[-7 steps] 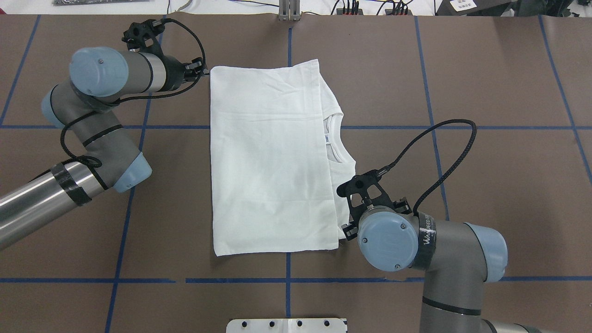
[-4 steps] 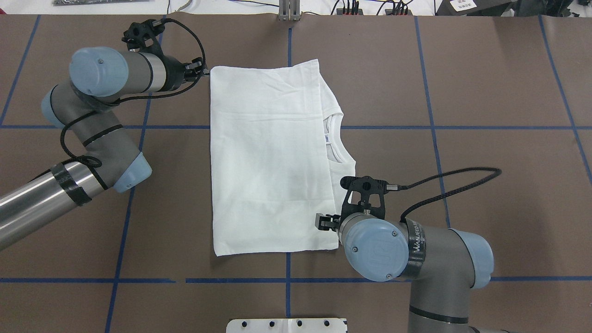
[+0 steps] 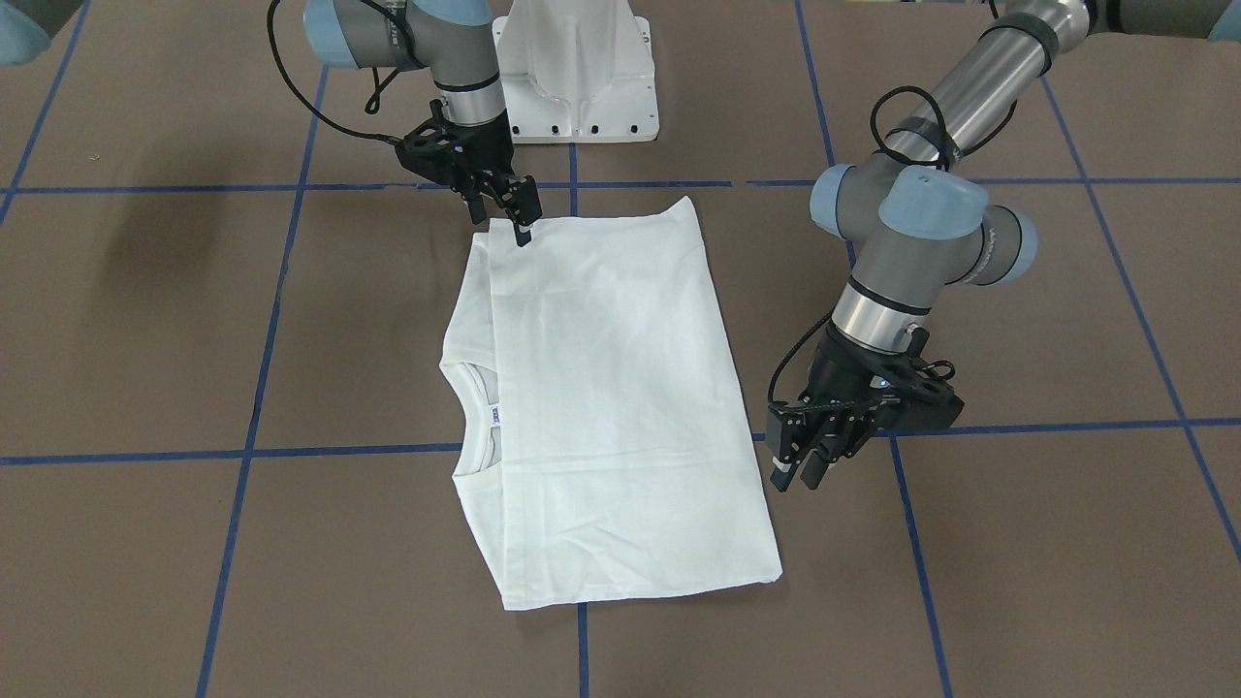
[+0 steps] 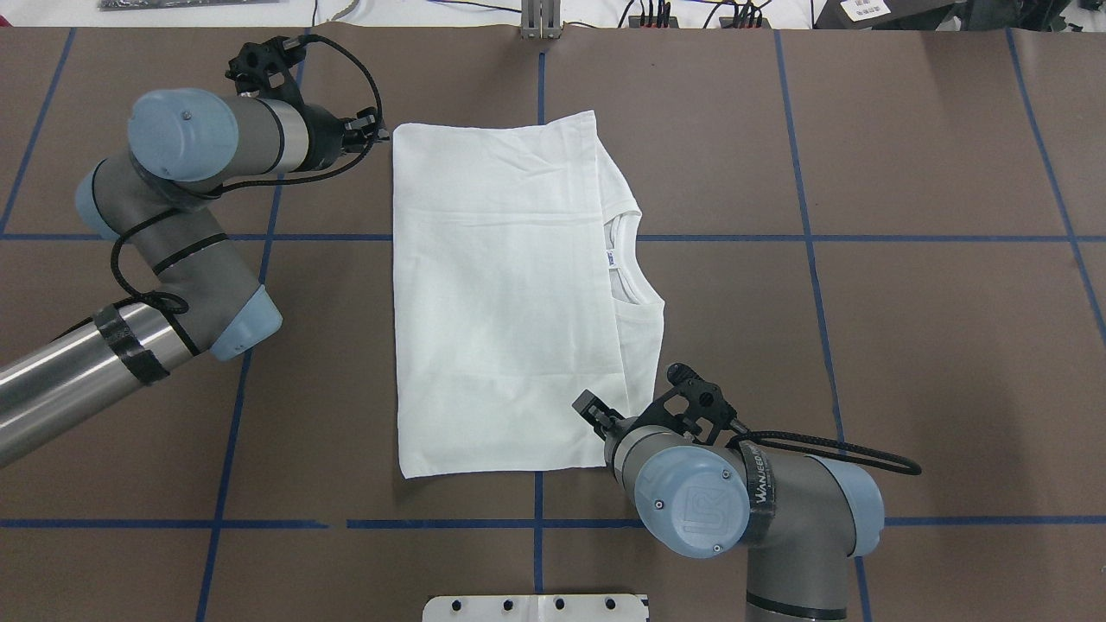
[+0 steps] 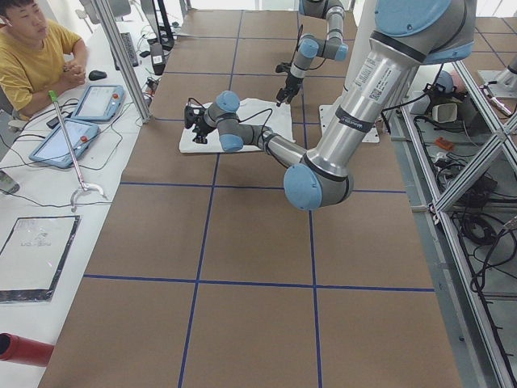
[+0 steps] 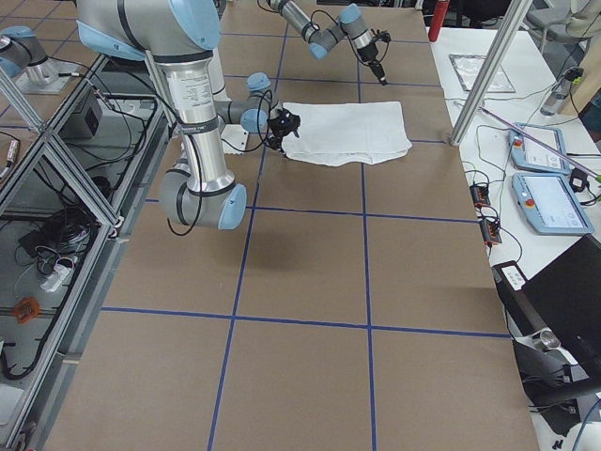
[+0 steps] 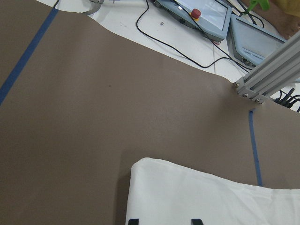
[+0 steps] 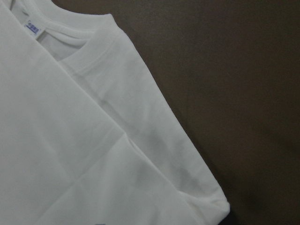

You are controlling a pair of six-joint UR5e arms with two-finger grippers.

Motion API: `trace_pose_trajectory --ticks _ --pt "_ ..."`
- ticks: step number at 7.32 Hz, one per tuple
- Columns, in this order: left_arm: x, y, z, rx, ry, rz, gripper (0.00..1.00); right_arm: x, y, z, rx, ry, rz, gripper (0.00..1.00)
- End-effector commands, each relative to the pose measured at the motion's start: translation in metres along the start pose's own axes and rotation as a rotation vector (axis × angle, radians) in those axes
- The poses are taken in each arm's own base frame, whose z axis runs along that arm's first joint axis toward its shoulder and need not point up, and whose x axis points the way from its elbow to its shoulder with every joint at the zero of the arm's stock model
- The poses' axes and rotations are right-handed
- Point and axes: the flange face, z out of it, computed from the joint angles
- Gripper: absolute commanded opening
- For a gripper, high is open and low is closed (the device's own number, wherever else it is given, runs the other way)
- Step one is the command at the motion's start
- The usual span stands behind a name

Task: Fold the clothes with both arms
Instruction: 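Lower the left gripper to a near corner while the right gripper holds the other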

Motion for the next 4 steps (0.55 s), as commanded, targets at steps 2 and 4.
trace_pose_trajectory --ticks 2,4 --pt "0.002 0.000 -0.005 0.004 0.007 -0.002 0.47 0.004 -0.002 0.004 0.009 0.007 0.065 0.92" --pt "-0.010 0.002 -0.004 -0.001 -0.006 -0.001 0.47 0.014 -0.007 0.011 0.023 0.028 0.060 0.91"
